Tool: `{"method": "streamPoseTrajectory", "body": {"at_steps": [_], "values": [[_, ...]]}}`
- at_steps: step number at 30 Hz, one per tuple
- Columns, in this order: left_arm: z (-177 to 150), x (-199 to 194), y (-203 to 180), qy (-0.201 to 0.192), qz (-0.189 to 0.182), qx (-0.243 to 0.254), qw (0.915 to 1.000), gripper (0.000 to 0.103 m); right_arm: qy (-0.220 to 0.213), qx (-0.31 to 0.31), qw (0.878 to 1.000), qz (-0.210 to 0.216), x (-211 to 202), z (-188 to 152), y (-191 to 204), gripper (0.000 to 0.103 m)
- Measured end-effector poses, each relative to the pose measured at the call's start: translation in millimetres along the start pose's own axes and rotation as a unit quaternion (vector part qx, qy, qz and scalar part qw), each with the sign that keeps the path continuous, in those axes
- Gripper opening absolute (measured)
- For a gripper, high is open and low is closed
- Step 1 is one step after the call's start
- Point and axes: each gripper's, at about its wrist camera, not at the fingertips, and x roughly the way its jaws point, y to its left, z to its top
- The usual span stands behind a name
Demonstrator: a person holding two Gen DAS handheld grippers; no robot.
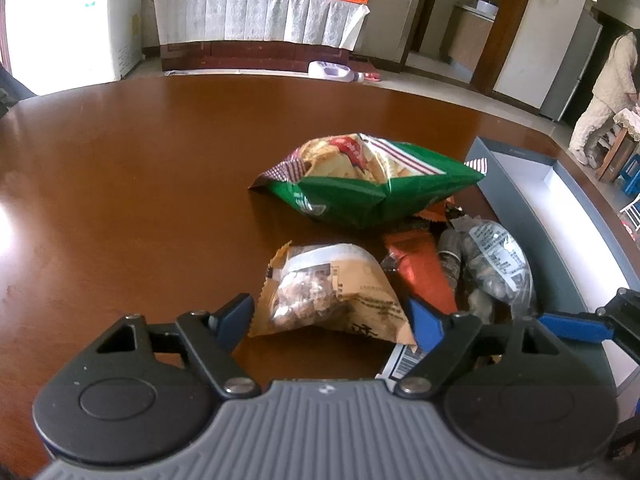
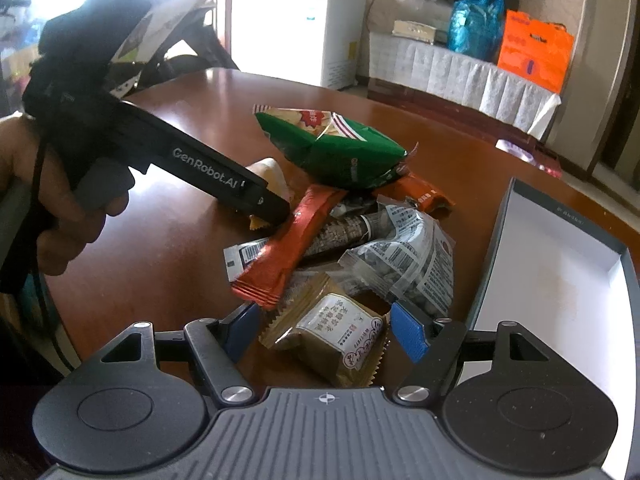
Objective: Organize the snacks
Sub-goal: 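Grasp the clear nut bag with the left gripper while the right grasps the beige cookie packet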
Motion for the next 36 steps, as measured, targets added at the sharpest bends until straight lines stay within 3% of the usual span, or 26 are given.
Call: {"method": "streamPoseTrajectory", "body": {"at_steps": [6,13,20,26,27,28,29,30,36], "values": [[-1.8,2.4,-2.6,-0.002,0.0,0.001,1.0,0.081,0.0,0.001,1.0,0.006,-2.5,1.1,-1.0,0.072],[-4.0,2.6,-2.9,-0.004,-0.006,0.002,1.0,0.072,0.0,0.019,1.0,0.002,-4.5,1.4,-6.5,0.073],[-4.9,2.2,-2.8,-0.005,-0.006,0.003,1.0,0.071,0.015,0.038,0.999,0.012,-0.1,-0.7,-9.2,0.082],[-5.2,-0.7,-3.2,-0.009,-0.003,0.004,0.9999,0.067,0.01,0.055,0.998,0.01,1.9,0.2,-12.6,0.082],[-5.4,-1.2,-3.1,-0.01,-0.004,0.005,0.9999,0.066,0.009,0.052,0.999,0.007,2.1,-0.1,-11.6,0.081],[-6.1,-2.4,-2.5,-0.011,-0.004,0.006,0.9999,0.063,0.007,0.047,0.999,0.002,1.9,-0.5,-11.0,0.074],[-6.1,-3.3,-2.3,-0.013,-0.004,0.007,0.9999,0.061,0.009,0.046,0.999,0.004,2.0,-0.7,-11.1,0.06],[-5.8,-3.9,-1.9,-0.014,-0.003,0.006,0.9999,0.059,0.015,0.053,0.998,0.013,3.7,-1.1,-12.9,0.056],[-5.1,-6.4,2.1,-0.02,-0.002,0.001,0.9998,0.051,0.007,0.049,0.999,0.012,1.0,-1.9,-12.0,0.051]]}}
